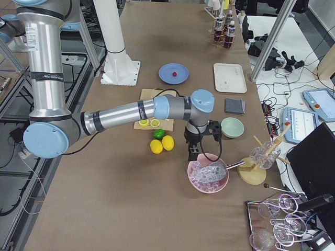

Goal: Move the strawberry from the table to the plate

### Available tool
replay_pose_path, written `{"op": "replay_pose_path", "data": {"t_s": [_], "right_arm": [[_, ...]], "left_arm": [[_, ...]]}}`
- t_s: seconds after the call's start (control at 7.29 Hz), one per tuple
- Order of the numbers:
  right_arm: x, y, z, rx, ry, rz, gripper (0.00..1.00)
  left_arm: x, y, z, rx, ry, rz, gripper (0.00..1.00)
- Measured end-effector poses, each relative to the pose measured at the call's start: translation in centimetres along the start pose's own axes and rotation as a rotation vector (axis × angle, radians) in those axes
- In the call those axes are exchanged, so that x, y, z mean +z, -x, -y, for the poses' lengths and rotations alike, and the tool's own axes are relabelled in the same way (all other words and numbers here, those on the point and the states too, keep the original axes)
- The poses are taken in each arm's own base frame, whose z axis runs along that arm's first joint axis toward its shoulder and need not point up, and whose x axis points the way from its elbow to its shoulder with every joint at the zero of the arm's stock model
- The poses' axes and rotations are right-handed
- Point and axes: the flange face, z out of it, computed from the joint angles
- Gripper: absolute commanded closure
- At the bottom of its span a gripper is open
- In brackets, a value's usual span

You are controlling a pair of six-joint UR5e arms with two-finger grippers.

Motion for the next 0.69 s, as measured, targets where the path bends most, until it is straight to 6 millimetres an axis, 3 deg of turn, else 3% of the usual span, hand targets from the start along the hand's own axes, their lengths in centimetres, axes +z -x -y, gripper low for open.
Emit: {"op": "replay_pose_path", "data": {"t_s": [0.14,0.41,0.69], "right_arm": [[0.1,-2.9,-1.0,0.025,-0.001,0.012,0.00],[1.2,-6.7,-2.1,0.057,-0.016,0.039,0.00],[2.0,-8.0,-2.5,0.070,-0.022,0.058,0.00]], "left_arm": [[1.2,0.2,-1.0,-0.007,-0.015,-0.060,0.02],[3.0,0.6,-1.9,-0.030,-0.033,-0.121,0.02],[4.0,1.0,-2.1,-0.046,-0.034,-0.131,0.02]]}}
